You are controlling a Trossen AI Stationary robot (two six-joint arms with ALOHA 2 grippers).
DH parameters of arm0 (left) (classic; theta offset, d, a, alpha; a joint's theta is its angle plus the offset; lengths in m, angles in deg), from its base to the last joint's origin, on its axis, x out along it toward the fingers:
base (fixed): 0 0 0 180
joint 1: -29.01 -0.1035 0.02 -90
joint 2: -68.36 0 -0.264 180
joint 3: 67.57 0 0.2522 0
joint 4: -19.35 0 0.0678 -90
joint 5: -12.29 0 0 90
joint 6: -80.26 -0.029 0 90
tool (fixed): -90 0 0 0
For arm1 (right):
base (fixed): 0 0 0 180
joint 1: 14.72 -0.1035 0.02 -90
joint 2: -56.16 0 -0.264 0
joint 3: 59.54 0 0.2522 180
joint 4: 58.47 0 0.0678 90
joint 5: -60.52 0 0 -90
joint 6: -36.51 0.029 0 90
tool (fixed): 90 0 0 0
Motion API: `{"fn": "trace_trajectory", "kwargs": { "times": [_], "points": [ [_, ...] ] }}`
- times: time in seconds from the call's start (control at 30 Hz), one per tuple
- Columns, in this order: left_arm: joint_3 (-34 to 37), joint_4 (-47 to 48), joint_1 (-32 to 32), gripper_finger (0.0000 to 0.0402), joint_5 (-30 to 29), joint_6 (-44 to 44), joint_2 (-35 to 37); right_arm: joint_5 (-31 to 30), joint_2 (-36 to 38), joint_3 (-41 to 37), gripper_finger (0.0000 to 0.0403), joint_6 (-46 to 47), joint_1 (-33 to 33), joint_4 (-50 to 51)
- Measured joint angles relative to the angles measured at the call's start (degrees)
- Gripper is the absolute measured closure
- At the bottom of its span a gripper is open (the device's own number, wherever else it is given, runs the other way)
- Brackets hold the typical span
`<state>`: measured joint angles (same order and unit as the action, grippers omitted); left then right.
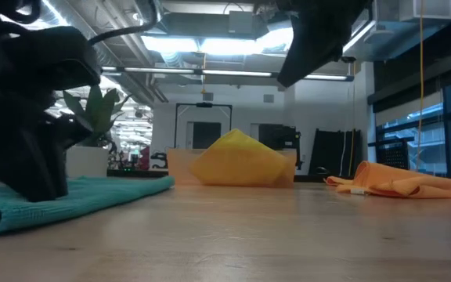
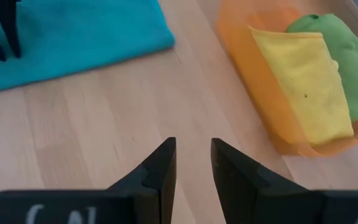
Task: Roll microfiber towels into tight, uniform cylinder then place into a basket
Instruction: Roll the blue microfiber cloth
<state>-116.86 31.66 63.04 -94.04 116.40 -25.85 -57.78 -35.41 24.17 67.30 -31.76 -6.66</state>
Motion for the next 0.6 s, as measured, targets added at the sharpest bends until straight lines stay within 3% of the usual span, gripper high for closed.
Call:
{"fn": "trace_trajectory", "kwargs": {
  "times": [0.27,0.47,0.6],
  "points": [
    [-4.79,3.72,-4.68,0.0333,1.80,-7.69,-0.29,2.97,0.00,0.00,0.0301,-4.57,0.00,-2.30],
    [-12.13,17.28,-2.82,0.0333,0.84,-8.91,-0.13,3.48,-1.02,0.00,0.0301,-17.67,-0.23,-8.66],
    [-16.56,27.04,0.73,0.0333,-2.07,-8.37,-0.03,12.78,-5.82,0.00,0.0301,-29.00,-0.91,-15.18]
  ]
}}
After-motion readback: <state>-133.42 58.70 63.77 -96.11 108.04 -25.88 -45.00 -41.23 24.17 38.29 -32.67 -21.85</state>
